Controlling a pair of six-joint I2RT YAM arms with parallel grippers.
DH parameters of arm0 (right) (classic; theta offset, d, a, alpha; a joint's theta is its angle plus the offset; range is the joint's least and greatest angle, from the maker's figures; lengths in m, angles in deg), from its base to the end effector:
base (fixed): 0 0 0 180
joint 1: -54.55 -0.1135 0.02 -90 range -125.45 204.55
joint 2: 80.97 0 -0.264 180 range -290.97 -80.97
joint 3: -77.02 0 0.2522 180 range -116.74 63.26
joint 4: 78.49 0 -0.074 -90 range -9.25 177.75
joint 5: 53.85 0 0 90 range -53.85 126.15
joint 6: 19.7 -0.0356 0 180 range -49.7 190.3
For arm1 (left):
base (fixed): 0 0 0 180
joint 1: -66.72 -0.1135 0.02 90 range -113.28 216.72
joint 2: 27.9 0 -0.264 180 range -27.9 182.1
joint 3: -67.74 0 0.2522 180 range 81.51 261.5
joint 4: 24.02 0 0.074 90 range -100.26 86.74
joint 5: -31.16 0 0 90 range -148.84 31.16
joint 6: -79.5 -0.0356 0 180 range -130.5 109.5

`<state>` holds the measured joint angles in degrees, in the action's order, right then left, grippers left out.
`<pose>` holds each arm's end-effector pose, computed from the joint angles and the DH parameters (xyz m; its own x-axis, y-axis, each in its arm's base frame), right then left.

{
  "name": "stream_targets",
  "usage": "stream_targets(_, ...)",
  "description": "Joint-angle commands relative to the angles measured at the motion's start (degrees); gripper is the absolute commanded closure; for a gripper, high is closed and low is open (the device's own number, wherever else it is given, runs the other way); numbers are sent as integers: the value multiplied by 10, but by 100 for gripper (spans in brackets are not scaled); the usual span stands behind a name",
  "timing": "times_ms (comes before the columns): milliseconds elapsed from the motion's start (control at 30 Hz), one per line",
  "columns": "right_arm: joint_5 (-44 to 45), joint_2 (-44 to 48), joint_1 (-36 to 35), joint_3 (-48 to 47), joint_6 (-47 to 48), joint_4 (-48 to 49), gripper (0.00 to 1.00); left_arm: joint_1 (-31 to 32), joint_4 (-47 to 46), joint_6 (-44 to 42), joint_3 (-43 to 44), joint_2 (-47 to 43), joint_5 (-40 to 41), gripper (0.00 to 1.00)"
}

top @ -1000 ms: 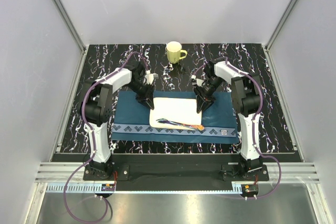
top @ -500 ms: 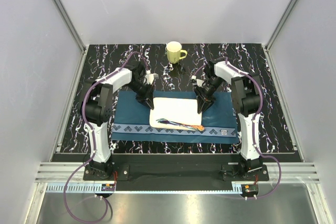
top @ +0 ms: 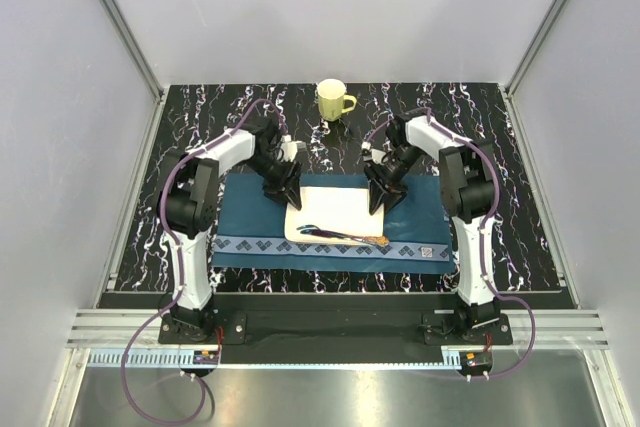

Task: Set the dinner table for one person
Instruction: Move the plate onto the napkin.

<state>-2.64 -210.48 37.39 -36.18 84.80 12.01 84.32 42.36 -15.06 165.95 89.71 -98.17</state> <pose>0.3778 0.1400 0.1485 -0.8733 -0.4739 0.1128 -0.2949 0.6987 0.6518 0.3627 -0.1387 0.1624 -0.9255 0.3581 -0.1236 0.3530 0.6969 -0.6242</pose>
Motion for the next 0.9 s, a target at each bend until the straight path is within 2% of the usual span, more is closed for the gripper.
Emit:
stream_targets(0, -154, 2, -51, -38, -15, 47, 49, 52, -32, 8, 27, 6, -145, 45)
stream_targets(133, -152, -1, -51, -40, -16, 47, 45, 52, -31, 7, 29, 7, -145, 44)
stream_targets(400, -141, -12, -51, -47, -21, 48, 43, 52, -31, 8, 29, 8, -138, 43)
stream_targets(867, -62, -11, -49, -42, -39, 59, 41, 46, -30, 10, 27, 12, -114, 40)
